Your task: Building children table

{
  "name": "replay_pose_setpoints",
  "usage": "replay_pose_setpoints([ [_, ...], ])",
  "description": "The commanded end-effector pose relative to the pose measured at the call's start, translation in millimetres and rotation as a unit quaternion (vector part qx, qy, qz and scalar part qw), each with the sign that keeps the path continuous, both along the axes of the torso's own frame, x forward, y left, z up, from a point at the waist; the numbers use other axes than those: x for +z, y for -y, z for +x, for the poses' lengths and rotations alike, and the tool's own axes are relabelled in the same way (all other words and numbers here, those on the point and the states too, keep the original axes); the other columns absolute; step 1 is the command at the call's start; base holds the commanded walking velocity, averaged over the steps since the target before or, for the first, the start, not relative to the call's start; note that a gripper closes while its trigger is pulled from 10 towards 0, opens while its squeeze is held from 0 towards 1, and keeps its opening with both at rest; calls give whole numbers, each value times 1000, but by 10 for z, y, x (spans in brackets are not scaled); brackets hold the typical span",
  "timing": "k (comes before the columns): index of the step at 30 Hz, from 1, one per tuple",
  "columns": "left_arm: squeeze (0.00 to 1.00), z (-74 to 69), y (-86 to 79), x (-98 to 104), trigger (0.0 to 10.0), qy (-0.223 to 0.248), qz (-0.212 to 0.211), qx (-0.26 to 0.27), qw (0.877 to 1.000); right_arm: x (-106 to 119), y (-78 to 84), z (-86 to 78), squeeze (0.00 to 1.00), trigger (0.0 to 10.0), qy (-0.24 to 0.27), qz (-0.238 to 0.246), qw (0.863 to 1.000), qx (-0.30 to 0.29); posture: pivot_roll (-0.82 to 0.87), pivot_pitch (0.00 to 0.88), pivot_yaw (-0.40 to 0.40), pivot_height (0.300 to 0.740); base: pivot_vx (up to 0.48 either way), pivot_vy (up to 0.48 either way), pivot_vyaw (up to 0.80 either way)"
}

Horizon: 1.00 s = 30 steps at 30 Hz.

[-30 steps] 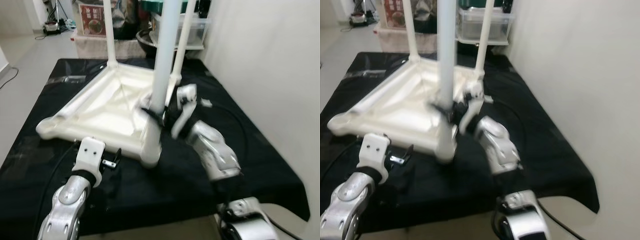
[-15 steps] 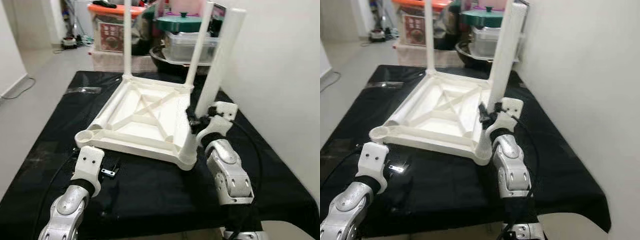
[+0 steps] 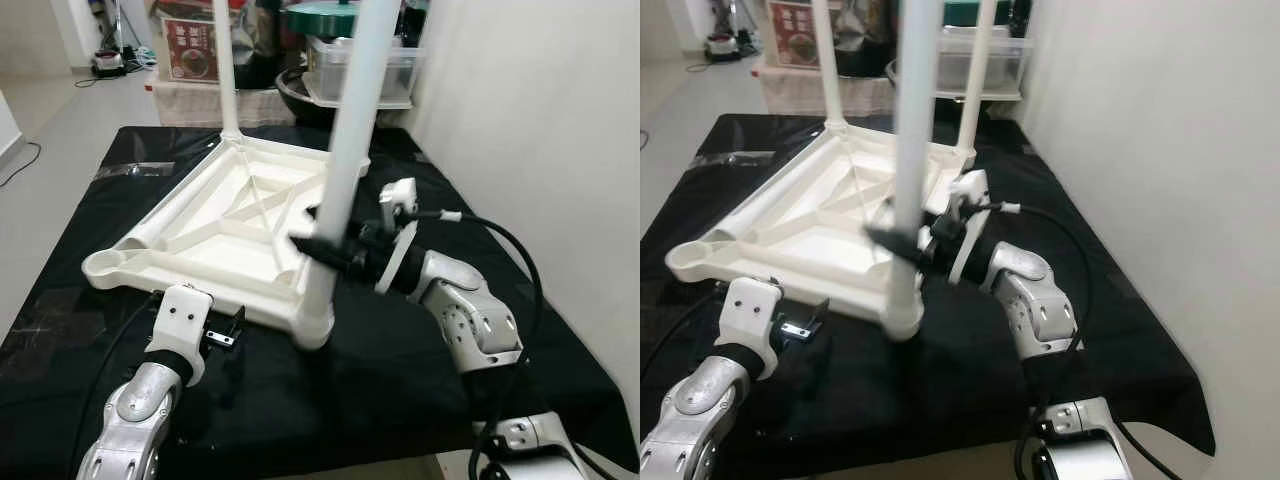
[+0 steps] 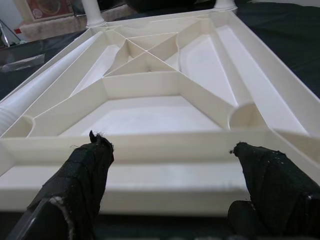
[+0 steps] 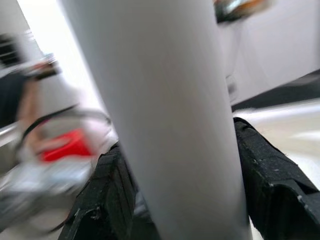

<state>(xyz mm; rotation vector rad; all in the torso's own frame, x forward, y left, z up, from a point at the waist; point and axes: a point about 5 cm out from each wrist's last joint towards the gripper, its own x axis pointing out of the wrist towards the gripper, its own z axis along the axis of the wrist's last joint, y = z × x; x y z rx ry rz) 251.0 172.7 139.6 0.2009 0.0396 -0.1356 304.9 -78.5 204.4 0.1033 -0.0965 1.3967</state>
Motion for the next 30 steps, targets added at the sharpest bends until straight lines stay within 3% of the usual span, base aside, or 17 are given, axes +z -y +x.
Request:
replay_pose_setpoints([
  [1, 0, -13, 22, -35, 10000, -9, -6, -6, 1000, -35, -69, -84, 0, 10000, -5, -5, 999, 46, 138, 0, -124, 740, 0, 0, 0],
  [3, 0, -17, 23, -33, 10000, -8, -7, -5, 1000, -113, -134, -62, 0, 8510, -8, 4, 1000, 16, 138, 0, -123, 740, 0, 0, 0],
  [4, 0, -18, 24, -33, 10000, -8, -7, -5, 1000, -144, -156, -32, 0, 3255, -13, 10, 1000, -8, 138, 0, -123, 740, 0, 0, 0],
  [8, 0, -21, 22, -33, 10000, -9, -8, -6, 1000, -172, -162, 48, 0, 0, -19, 18, 998, -64, 132, 0, -116, 740, 0, 0, 0],
  [11, 0, -23, 22, -34, 10000, -9, -8, -7, 1000, -211, -138, 149, 0, 0, -22, 13, 990, -140, 132, 0, -116, 740, 0, 0, 0],
  [13, 0, -27, 21, -33, 10000, -10, -8, -9, 1000, -403, 310, 454, 0, 0, -85, -22, 881, -465, 114, 0, -105, 740, 0, 0, 0],
  [14, 0, -27, 21, -33, 10000, -10, -8, -9, 1000, -403, 310, 454, 0, 0, -85, -22, 881, -465, 114, 0, -105, 740, 0, 0, 0],
  [15, 0, -29, 21, -33, 10000, -11, -8, -10, 1000, -499, 605, 470, 0, 0, -101, -43, 804, -584, 114, 0, -105, 740, 0, 0, 0],
  [16, 0, -29, 21, -33, 10000, -11, -8, -10, 1000, -499, 605, 470, 0, 0, -101, -43, 804, -584, 114, 0, -105, 740, 0, 0, 0],
  [17, 0, -30, 20, -33, 10000, -11, -8, -10, 1000, -540, 887, 412, 0, 0, -96, -50, 731, -674, 109, 0, -102, 740, 0, 0, 0],
  [19, 0, -31, 17, -34, 10000, -11, -8, -10, 1000, -555, 1026, 331, 0, 0, -83, -58, 699, -708, 104, 0, -98, 740, 0, 0, 0],
  [22, 0, -30, 15, -35, 10000, -12, -8, -10, 1000, -586, 1032, 270, 0, 0, -85, -66, 700, -706, 100, 0, -95, 740, 0, 0, 0],
  [23, 0, -27, 15, -38, 10000, -12, -8, -10, 1000, -588, 914, 237, 0, 10000, -84, -65, 728, -678, 98, 0, -93, 740, 0, 0, 0],
  [26, 0, -23, 15, -40, 10000, -13, -7, -11, 1000, -572, 759, 222, 0, 10000, -89, -50, 763, -639, 98, 0, -92, 740, 0, 0, 0],
  [27, 0, -20, 17, -43, 10000, -13, -7, -12, 1000, -477, 592, 235, 1000, 10000, -84, -8, 801, -592, 103, 0, -92, 740, 0, 0, 0],
  [29, 0, -20, 17, -43, 10000, -13, -7, -12, 1000, -477, 592, 235, 1000, 10000, -84, -8, 801, -592, 103, 0, -92, 740, 0, 0, 0],
  [30, 0, -17, 17, -47, 10000, -14, -7, -12, 1000, -293, 435, 291, 886, 10000, -66, 34, 849, -523, 111, 0, -98, 740, 0, 0, 0],
])
